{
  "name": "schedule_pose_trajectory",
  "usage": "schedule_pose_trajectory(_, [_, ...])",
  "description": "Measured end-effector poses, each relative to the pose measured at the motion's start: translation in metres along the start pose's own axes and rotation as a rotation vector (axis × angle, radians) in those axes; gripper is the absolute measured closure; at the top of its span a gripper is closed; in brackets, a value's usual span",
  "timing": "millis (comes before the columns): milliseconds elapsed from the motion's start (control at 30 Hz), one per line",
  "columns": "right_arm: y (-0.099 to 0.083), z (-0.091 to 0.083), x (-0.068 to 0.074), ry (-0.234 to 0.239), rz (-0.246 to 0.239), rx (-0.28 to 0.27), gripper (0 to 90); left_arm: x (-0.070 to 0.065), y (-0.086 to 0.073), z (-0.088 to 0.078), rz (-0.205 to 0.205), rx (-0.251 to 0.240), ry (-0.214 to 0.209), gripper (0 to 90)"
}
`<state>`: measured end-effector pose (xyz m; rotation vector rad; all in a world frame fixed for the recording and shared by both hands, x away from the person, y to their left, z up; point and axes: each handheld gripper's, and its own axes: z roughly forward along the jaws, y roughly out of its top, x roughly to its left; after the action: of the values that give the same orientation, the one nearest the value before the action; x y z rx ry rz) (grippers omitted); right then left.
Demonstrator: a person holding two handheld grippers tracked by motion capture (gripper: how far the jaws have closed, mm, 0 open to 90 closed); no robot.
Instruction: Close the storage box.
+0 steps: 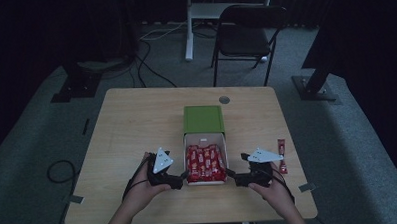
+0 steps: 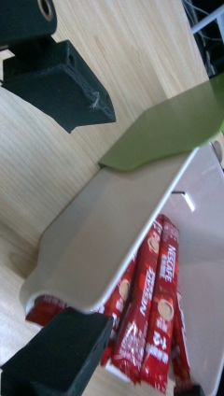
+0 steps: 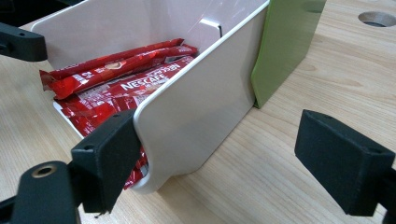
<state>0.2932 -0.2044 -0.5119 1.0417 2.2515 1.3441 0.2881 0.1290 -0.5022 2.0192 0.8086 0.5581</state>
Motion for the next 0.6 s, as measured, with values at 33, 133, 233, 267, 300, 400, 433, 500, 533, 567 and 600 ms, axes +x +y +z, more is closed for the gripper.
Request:
schedule_pose_trajectory(33, [0.0001, 0.0002, -0.0002, 0.000, 0.000, 0.000, 13.6, 0.0008, 0.0000, 0.0002, -0.002, 0.000, -0.005, 5.6])
schedule_pose_trajectory(133, [0.0005, 0.0008, -0.0005, 0.002, 0.002, 0.001, 13.5, 0.0016, 0.0005, 0.0007, 0.004, 0.006, -0.005, 5.6])
schedule_pose_trajectory(233, [0.0003, 0.0011, -0.0006, 0.004, 0.008, 0.001, 13.5, 0.0025, 0.0005, 0.0025, -0.004, 0.004, -0.007, 5.1])
schedule_pose_trajectory(267, [0.0001, 0.0013, -0.0008, 0.005, 0.011, 0.000, 13.5, 0.0025, 0.0006, 0.0028, -0.002, 0.005, -0.007, 4.8])
schedule_pose_trajectory(300, [0.0001, 0.0014, -0.0010, 0.005, 0.011, 0.000, 13.5, 0.0023, 0.0006, 0.0033, 0.001, 0.004, -0.005, 4.8])
schedule_pose_trajectory(400, [0.0004, 0.0021, -0.0020, 0.003, 0.013, -0.001, 13.4, 0.0028, 0.0009, 0.0043, 0.001, 0.007, -0.002, 4.8])
schedule_pose_trajectory(433, [0.0007, 0.0023, -0.0021, 0.002, 0.014, -0.001, 13.4, 0.0029, 0.0012, 0.0044, 0.001, 0.009, 0.001, 4.8])
schedule_pose_trajectory(500, [0.0011, 0.0030, -0.0025, 0.000, 0.016, -0.001, 13.4, 0.0033, 0.0018, 0.0050, 0.002, 0.008, 0.005, 4.8])
schedule_pose_trajectory(533, [0.0014, 0.0034, -0.0026, 0.000, 0.017, 0.000, 13.4, 0.0037, 0.0020, 0.0054, -0.002, 0.007, 0.004, 4.8])
schedule_pose_trajectory(567, [0.0016, 0.0037, -0.0025, -0.001, 0.020, 0.000, 13.5, 0.0043, 0.0022, 0.0058, -0.005, 0.008, 0.002, 4.8])
schedule_pose_trajectory(600, [0.0018, 0.0038, -0.0023, -0.003, 0.020, 0.000, 13.5, 0.0047, 0.0022, 0.0065, -0.008, 0.009, 0.002, 4.8])
